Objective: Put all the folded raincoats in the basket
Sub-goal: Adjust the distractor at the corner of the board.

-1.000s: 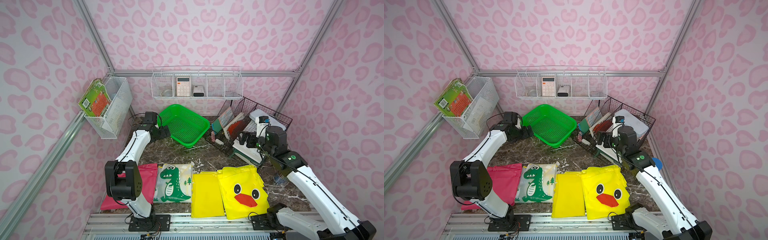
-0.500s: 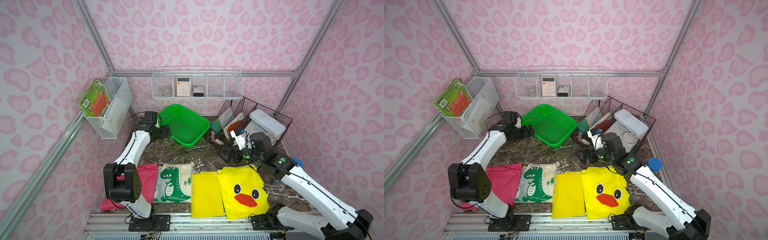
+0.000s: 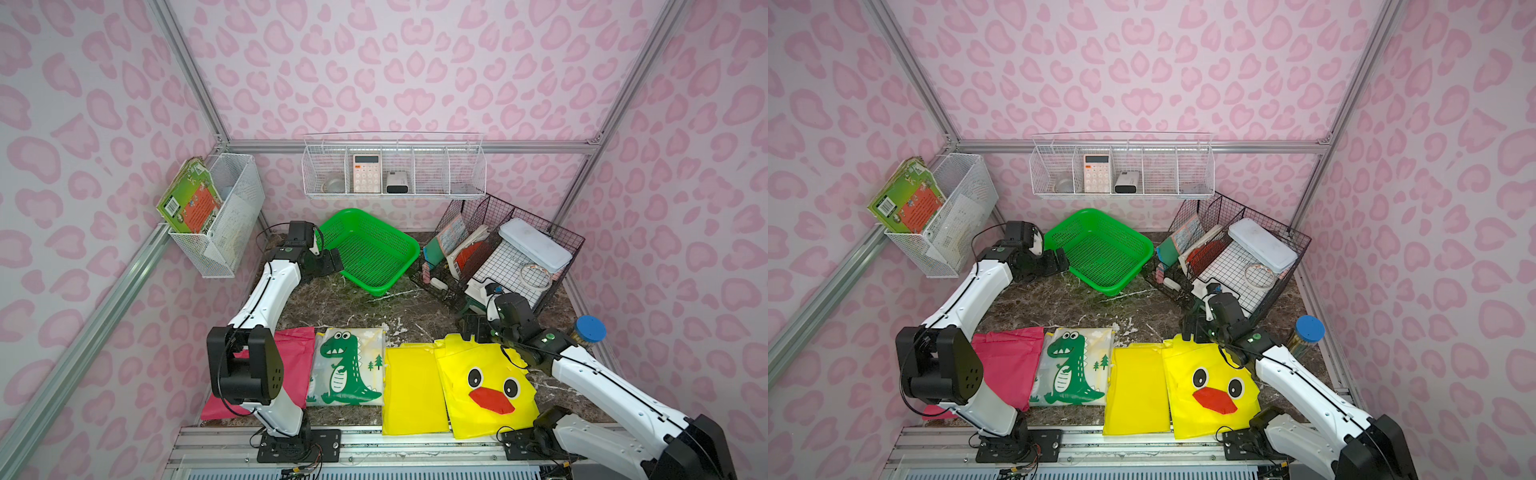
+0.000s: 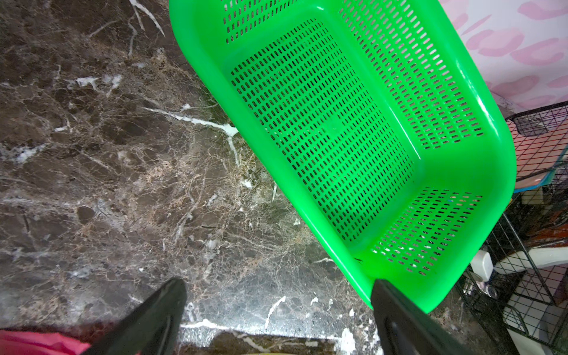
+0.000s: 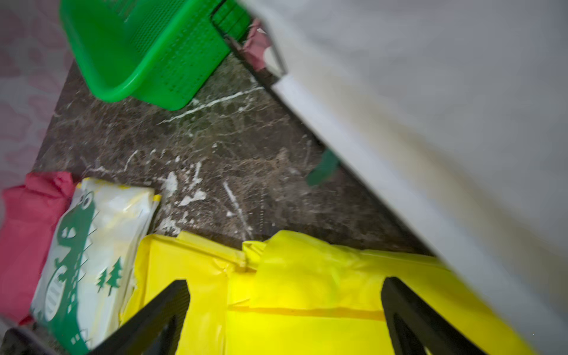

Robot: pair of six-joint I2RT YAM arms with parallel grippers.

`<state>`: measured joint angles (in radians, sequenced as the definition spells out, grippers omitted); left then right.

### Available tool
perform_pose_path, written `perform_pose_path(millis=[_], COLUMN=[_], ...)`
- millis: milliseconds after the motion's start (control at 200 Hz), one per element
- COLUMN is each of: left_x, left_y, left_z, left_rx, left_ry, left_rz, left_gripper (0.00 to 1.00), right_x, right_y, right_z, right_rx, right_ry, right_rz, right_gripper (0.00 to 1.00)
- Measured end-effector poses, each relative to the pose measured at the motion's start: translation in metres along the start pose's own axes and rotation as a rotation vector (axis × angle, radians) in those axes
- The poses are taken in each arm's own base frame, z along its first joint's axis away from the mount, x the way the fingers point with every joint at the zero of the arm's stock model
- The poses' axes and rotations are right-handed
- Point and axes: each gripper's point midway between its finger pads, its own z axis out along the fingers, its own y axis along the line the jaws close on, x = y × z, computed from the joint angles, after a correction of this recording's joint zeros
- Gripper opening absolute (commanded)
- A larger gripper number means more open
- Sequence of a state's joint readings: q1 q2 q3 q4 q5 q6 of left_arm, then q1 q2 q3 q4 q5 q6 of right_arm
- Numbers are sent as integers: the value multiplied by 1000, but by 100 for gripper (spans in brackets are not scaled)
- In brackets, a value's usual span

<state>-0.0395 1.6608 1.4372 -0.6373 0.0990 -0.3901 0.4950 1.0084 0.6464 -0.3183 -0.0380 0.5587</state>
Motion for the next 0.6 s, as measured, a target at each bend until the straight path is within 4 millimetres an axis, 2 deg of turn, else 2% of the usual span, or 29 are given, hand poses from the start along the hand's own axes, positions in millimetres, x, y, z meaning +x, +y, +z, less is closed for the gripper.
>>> perform_pose_path(millis=[200,350,600], left_x=[2,3,6], left_y=[0,-3,-6], left_z=[3,4,4], left_rx=[4,10,16], left_ry=[10,15,21], left_rz=[-1,2,5], left_gripper=[99,99,99], right_x=[-25,-41,-64], right_y=[-66,-92,-122], right_z=[-17,-25,-22], right_rx=[123,180,243], right_ry=[-108,-160,-192], right_rz=[198,301,421], right_gripper=[100,100,100])
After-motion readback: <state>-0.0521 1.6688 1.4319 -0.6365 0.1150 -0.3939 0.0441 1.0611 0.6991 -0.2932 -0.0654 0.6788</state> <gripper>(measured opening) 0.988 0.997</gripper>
